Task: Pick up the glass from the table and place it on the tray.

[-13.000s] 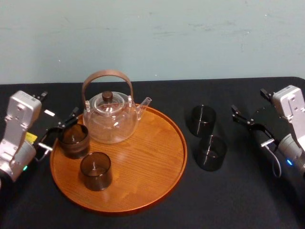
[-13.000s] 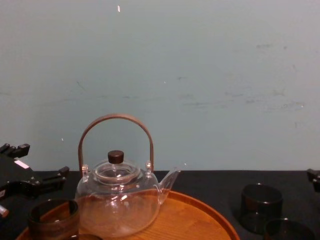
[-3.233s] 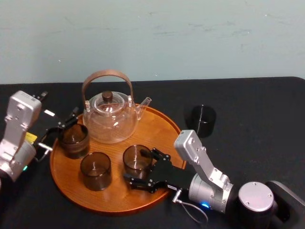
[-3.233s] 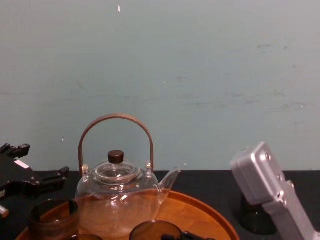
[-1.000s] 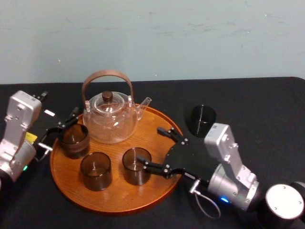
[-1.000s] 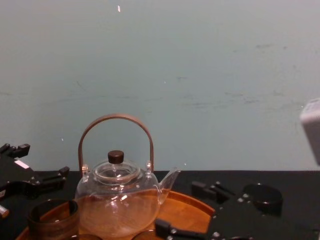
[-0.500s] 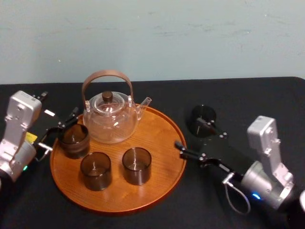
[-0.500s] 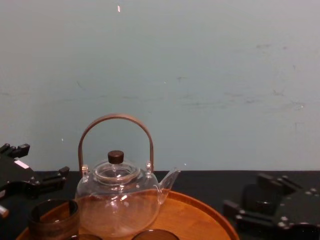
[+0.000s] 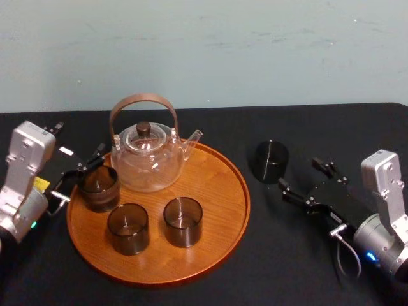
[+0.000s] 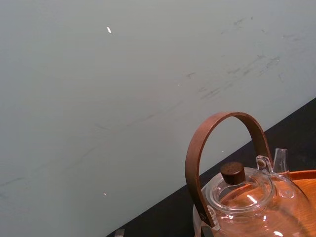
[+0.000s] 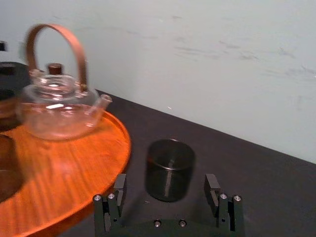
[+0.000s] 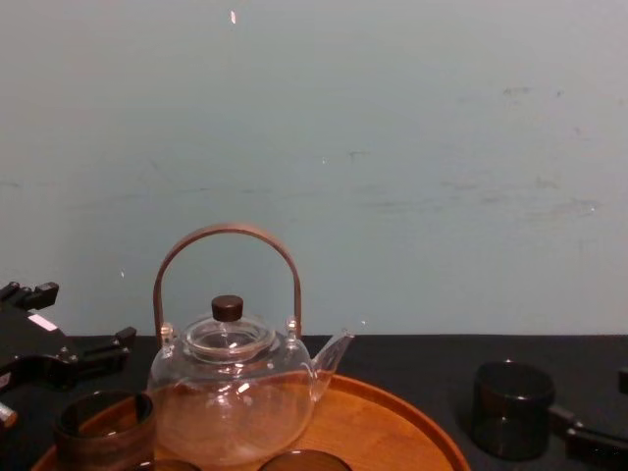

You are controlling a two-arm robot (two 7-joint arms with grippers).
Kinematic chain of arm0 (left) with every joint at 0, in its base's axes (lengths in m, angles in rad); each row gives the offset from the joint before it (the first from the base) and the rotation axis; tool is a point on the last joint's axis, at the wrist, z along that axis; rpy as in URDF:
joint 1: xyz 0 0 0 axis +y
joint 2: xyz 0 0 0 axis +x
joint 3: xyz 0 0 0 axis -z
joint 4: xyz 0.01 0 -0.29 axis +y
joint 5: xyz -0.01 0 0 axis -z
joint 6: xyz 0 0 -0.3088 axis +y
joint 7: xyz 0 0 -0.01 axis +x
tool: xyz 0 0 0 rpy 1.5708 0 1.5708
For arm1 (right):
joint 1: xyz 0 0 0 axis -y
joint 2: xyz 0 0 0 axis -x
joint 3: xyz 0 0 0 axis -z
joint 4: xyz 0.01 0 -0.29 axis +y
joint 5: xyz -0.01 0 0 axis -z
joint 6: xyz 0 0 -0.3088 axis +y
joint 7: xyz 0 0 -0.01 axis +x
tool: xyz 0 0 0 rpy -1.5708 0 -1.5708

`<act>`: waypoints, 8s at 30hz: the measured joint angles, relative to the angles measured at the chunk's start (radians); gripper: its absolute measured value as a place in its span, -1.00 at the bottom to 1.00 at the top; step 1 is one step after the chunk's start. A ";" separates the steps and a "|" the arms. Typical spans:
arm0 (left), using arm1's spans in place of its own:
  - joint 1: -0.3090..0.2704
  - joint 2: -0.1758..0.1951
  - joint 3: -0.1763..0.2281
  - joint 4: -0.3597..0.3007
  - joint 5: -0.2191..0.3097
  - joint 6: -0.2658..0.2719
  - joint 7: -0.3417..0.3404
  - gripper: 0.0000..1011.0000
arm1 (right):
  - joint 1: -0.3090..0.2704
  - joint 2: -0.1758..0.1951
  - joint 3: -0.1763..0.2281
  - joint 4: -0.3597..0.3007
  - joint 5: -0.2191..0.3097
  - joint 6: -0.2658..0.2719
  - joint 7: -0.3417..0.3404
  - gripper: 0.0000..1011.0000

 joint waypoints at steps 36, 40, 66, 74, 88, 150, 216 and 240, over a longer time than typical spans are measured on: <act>0.000 0.000 0.000 0.000 0.000 0.000 0.000 0.98 | 0.246 -0.089 -0.044 0.297 -0.029 0.070 0.074 0.98; 0.000 0.000 0.000 0.000 0.000 0.000 0.000 0.98 | 0.268 -0.092 -0.053 0.316 -0.032 0.069 0.083 0.98; 0.000 0.000 0.000 0.000 0.000 0.000 0.000 0.98 | 0.366 -0.130 -0.088 0.440 -0.049 0.043 0.105 0.98; 0.000 0.000 0.000 0.000 0.000 0.000 0.000 0.98 | 0.363 -0.129 -0.087 0.436 -0.048 0.044 0.104 0.81; 0.000 0.000 0.000 0.000 0.000 0.000 0.000 0.98 | 0.361 -0.128 -0.086 0.432 -0.047 0.046 0.103 0.79; 0.000 0.000 0.000 0.000 0.000 0.000 0.000 0.98 | 0.307 -0.114 -0.186 0.244 -0.003 0.017 0.168 0.79; 0.000 0.000 0.000 0.000 0.000 0.000 0.000 0.98 | 0.331 -0.127 -0.226 0.288 -0.030 -0.005 0.173 0.79; 0.000 0.000 0.000 0.000 0.000 0.000 0.000 0.98 | 0.344 -0.143 -0.246 0.325 -0.060 -0.014 0.171 0.79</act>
